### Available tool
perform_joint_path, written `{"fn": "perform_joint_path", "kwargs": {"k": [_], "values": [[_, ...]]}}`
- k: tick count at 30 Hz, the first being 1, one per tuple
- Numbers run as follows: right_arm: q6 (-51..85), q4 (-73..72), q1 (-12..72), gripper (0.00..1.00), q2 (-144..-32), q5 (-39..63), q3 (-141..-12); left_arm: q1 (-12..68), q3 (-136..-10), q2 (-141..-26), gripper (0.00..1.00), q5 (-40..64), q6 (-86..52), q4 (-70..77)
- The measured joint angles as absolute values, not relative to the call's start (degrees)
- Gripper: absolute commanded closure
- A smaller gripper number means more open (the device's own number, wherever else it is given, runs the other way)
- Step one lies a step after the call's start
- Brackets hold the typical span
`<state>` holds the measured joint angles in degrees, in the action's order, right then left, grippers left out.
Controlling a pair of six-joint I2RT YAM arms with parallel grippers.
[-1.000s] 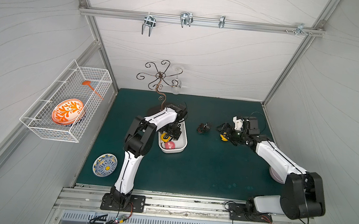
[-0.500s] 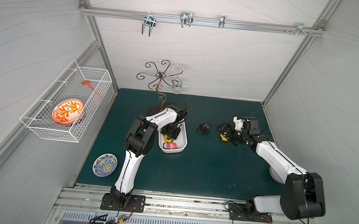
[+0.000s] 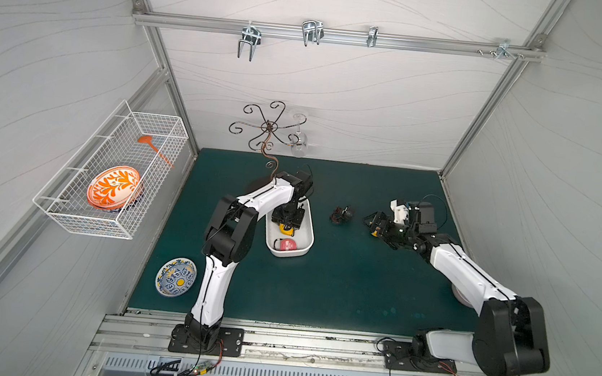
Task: Take the tape measure out of the storage box
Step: Pick up the tape measure from the storage box, then place the tape measure at the center of the board.
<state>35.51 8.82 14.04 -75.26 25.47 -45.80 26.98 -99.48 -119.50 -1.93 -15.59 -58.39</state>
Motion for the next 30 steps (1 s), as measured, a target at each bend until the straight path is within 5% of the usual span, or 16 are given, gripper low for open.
{"fn": "perform_joint_path", "kwargs": {"k": [17, 30], "values": [[35.4, -10.9, 26.5, 0.01, -67.0, 24.4, -39.3, 29.1, -88.2, -96.0, 1.00, 9.6, -44.2, -38.5], [31.7, -26.4, 34.1, 0.12, -66.6, 15.7, -35.2, 37.2, -81.6, -93.1, 1.00, 12.3, -66.5, -19.9]]}}
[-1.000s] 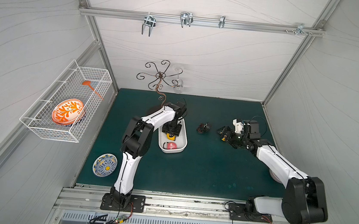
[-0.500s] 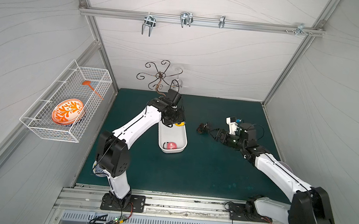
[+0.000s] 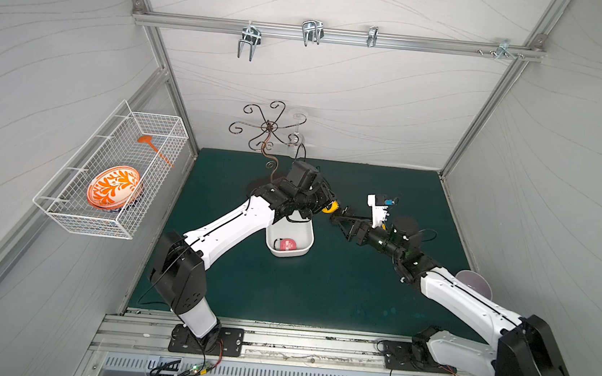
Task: Take the tape measure out of the storage box
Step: Place the tape measure at the center of the board.
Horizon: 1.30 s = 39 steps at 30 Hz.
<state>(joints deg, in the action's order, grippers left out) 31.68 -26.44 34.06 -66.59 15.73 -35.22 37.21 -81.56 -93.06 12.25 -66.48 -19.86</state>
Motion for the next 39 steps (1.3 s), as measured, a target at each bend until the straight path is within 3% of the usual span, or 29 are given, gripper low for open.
{"fn": "perform_joint_path", "kwargs": {"k": [7, 17, 21, 28, 32, 33, 36, 39], "values": [[30.7, -30.4, 34.3, 0.27, -67.0, 12.8, -35.3, 39.6, -81.6, -93.0, 1.00, 11.4, -69.3, -18.0], [31.1, -33.2, 34.5, 0.64, -70.0, 11.8, -35.4, 40.5, -80.8, -93.0, 1.00, 10.9, -71.5, -16.0], [31.5, -34.4, 34.6, 0.67, -70.0, 11.9, -35.4, 40.6, -80.8, -93.0, 1.00, 11.1, -72.0, -15.5], [31.4, -35.5, 34.6, 0.97, -70.5, 12.0, -35.4, 40.6, -80.6, -93.0, 1.00, 10.9, -73.0, -15.0], [31.5, -35.6, 34.6, 1.00, -70.5, 12.0, -35.4, 40.6, -80.6, -93.0, 1.00, 10.9, -73.1, -15.0], [31.5, -35.6, 34.6, 1.00, -70.5, 12.0, -35.4, 40.6, -80.6, -93.0, 0.94, 10.9, -73.1, -15.0], [31.5, -35.5, 34.6, 1.00, -70.5, 12.0, -35.4, 40.6, -80.6, -93.0, 0.44, 10.9, -72.6, -15.0], [31.7, -35.1, 34.5, 1.00, -70.5, 11.9, -35.4, 40.6, -80.6, -93.0, 0.11, 10.8, -70.7, -15.2]]}}
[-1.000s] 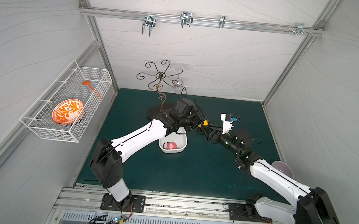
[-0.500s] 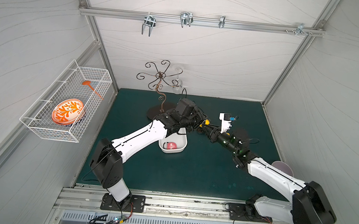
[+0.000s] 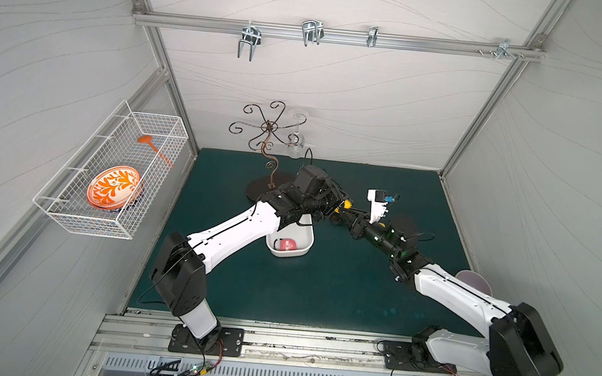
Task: Take the tape measure out of the storage box
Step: Place the tape measure at the center of the board.
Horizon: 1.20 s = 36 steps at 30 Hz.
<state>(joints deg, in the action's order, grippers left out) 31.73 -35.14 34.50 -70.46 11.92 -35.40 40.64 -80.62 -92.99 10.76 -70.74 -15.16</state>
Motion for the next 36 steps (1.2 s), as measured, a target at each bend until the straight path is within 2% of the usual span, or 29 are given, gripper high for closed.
{"fn": "perform_joint_path", "kwargs": {"k": [1, 2, 12, 17, 22, 28, 30, 32, 36], "values": [[32.0, -34.8, 34.3, 1.00, -70.4, 11.9, -35.3, 40.7, -80.7, -93.0, 0.01, 10.6, -69.9, -15.3], [32.2, -34.4, 33.9, 1.00, -70.3, 12.0, -35.1, 40.7, -80.9, -93.0, 0.00, 10.0, -68.8, -15.8], [38.2, -29.5, 24.0, 1.00, -71.7, 17.6, -31.7, 38.7, -82.4, -88.2, 0.00, 0.1, -54.2, -25.5], [43.0, -30.2, 18.7, 1.00, -81.6, 24.6, -32.0, 35.5, -81.8, -84.9, 0.00, -2.0, -50.1, -27.6], [47.3, -31.3, 17.1, 1.00, -92.3, 29.6, -32.9, 33.6, -79.5, -83.3, 0.00, -2.9, -48.2, -28.7], [48.8, -29.9, 17.1, 1.00, -96.0, 31.6, -34.5, 33.2, -77.0, -83.0, 0.00, -2.9, -47.4, -30.0], [48.9, -28.2, 17.1, 0.89, -96.0, 31.6, -35.6, 33.0, -76.9, -83.0, 0.00, -2.9, -47.2, -30.2], [48.6, -25.8, 17.1, 0.86, -96.0, 31.5, -37.2, 32.9, -76.9, -83.0, 0.00, -2.9, -47.1, -30.1], [48.0, -21.1, 17.1, 0.75, -96.0, 31.5, -39.6, 32.7, -76.9, -83.0, 0.00, -2.9, -47.0, -30.1]]}}
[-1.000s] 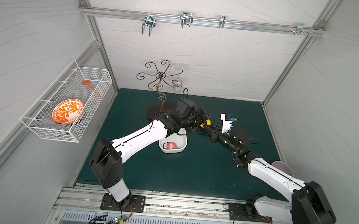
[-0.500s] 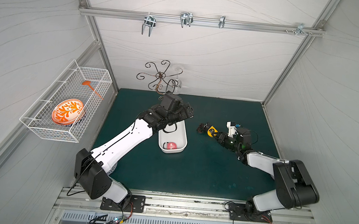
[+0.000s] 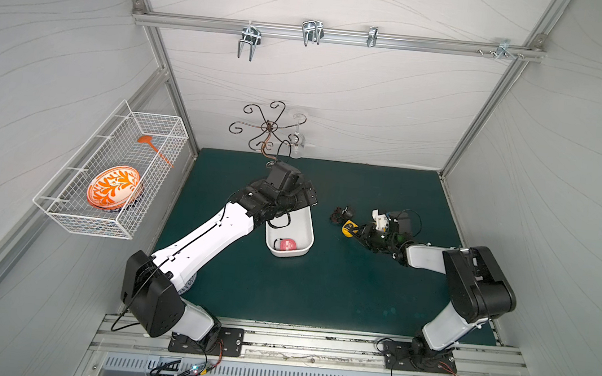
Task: Take the tape measure out of the storage box
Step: Place the tape measure at the center of the board.
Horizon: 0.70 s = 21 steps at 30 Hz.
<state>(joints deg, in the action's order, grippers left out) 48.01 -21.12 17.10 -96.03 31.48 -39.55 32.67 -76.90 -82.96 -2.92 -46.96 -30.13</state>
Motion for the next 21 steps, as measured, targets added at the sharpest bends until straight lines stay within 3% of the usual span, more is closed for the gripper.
{"fn": "perform_joint_path", "kwargs": {"k": [12, 21], "values": [[45.3, -10.5, 17.0, 0.56, -97.5, 31.2, -43.9, 31.6, -76.7, -82.8, 0.00, -2.3, -44.7, -31.9], [42.1, -3.2, 17.0, 0.25, -93.1, 29.8, -43.6, 30.2, -76.8, -83.6, 0.00, 1.1, -37.0, -39.6]]}}
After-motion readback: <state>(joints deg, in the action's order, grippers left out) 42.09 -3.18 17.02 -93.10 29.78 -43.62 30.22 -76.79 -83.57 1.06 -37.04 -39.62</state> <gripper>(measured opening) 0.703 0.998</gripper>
